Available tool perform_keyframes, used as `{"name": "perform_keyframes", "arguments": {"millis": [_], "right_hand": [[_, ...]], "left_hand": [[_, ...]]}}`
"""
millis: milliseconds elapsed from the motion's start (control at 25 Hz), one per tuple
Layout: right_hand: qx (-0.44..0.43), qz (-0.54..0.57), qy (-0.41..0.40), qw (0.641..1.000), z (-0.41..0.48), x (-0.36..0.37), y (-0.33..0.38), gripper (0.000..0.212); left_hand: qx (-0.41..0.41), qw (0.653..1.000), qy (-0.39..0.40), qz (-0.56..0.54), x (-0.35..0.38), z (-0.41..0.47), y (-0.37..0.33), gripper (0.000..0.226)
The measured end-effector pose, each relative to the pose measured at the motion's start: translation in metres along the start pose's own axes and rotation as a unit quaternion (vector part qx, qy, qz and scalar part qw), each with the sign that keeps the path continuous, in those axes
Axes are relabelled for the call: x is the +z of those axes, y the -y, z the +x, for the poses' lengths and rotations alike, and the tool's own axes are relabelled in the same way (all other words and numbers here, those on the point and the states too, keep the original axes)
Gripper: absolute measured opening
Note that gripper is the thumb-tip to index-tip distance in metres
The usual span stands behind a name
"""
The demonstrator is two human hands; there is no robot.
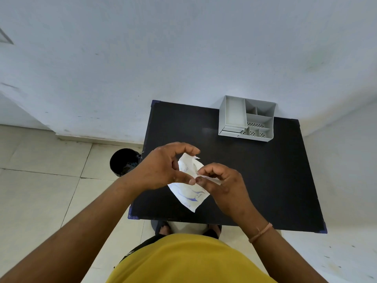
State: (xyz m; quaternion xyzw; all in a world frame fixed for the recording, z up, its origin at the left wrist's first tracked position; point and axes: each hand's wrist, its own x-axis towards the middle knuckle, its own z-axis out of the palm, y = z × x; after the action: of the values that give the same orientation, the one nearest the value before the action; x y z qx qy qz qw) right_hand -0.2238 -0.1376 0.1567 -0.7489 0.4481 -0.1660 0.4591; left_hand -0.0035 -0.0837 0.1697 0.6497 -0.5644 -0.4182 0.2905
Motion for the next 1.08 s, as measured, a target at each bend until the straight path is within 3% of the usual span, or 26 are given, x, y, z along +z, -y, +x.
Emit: {"name": "perform_keyframes", "arguments": {"millis": [120, 320, 560, 640, 720, 800, 880, 1000, 1080], "right_hand": [[0.012, 0.001, 0.002, 1.000, -0.005, -0.002, 0.002, 0.015], [0.000, -0.040, 0.009, 0.999, -0.010, -0.003, -0.001, 0.011], [0.019, -0.068, 0.062, 0.996, -0.014, -0.010, 0.003, 0.007], [0.028, -0.050, 0.102, 0.993, -0.013, -0.017, 0.007, 0.022], [0.016, -0.118, 0.144, 0.982, -0.006, -0.021, 0.011, 0.030], [-0.033, -0.275, 0.173, 0.945, -0.001, -0.014, 0.019, 0.021], [-0.045, -0.328, 0.133, 0.934, 0.001, -0.002, 0.023, 0.024], [-0.066, -0.221, 0.025, 0.973, 0.005, 0.011, 0.013, 0.029], [-0.049, -0.168, 0.022, 0.984, 0.011, 0.015, 0.007, 0.028]], "left_hand": [[0.027, 0.996, 0.008, 0.090, 0.004, -0.001, -0.007, 0.058], [0.066, 0.995, 0.041, 0.059, 0.002, 0.002, -0.016, 0.009], [0.099, 0.993, 0.057, 0.040, -0.004, 0.001, -0.015, 0.008], [0.115, 0.989, 0.048, 0.075, -0.005, 0.000, -0.015, 0.008], [0.123, 0.984, 0.047, 0.118, -0.004, -0.003, -0.016, 0.008], [0.131, 0.980, 0.046, 0.143, 0.001, -0.004, -0.018, 0.008], [0.139, 0.980, 0.044, 0.138, 0.005, -0.004, -0.021, 0.010], [0.144, 0.981, 0.034, 0.124, 0.002, -0.005, -0.023, 0.010], [0.143, 0.981, 0.019, 0.128, -0.001, -0.006, -0.024, 0.010]]}}
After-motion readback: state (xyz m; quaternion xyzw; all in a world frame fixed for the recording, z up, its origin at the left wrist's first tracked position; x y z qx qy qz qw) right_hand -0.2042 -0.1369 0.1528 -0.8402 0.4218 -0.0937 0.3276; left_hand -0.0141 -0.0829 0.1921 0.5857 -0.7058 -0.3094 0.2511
